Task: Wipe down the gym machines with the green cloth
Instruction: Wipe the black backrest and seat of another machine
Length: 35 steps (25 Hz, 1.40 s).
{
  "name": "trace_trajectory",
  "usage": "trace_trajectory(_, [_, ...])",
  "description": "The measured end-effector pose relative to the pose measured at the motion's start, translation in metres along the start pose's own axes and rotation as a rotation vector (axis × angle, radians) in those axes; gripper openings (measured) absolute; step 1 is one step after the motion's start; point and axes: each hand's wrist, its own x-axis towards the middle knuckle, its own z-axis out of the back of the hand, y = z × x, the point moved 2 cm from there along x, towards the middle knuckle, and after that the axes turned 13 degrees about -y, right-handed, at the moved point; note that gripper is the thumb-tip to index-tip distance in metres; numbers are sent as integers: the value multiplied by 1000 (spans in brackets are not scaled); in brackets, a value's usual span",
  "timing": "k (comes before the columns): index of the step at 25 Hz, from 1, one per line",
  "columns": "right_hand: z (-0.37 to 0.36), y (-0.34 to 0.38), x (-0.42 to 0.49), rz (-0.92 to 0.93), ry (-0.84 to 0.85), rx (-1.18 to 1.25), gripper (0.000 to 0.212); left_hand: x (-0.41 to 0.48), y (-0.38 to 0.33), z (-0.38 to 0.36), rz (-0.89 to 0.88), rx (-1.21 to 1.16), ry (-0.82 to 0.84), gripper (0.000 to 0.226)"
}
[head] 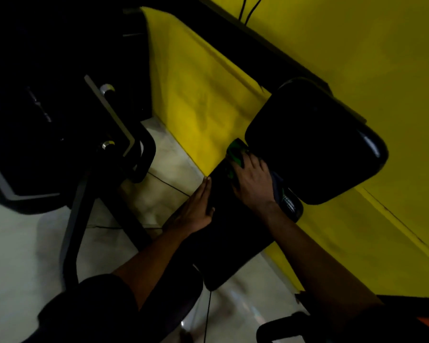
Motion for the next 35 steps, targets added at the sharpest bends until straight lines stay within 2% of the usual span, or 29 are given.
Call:
trace_trajectory(6, [-5,-3,-6,84,-38,1,49,-28,28,-12,137,61,24,83])
trace_trajectory(12, [-22,30,21,131,-28,-80,39,-62,77,-42,214,109,71,85])
trace_trajectory(16, [-14,19,18,208,-102,-52,35,-55,75,-51,209,40,113,85])
trace_trajectory(19, [-23,24,20,197,-156,-111,35,-56,81,-56,212,5,112,88])
trace_trajectory(24, [-69,72,14,423,6,-186,46,-55,63,-61,219,-60,96,88])
trace_trajectory(29, [-24,26,-4,230,-118,-40,37,-32,40,-44,157,-110,48,88])
trace_trajectory(32, [5,-3,-43,-6,-137,-70,45,-21,28,-30,90,-161,-57,85])
trace_trajectory(35, [18,-16,-86,-212,-170,-87,54,-12,-7,-15,-57,-151,-183,77])
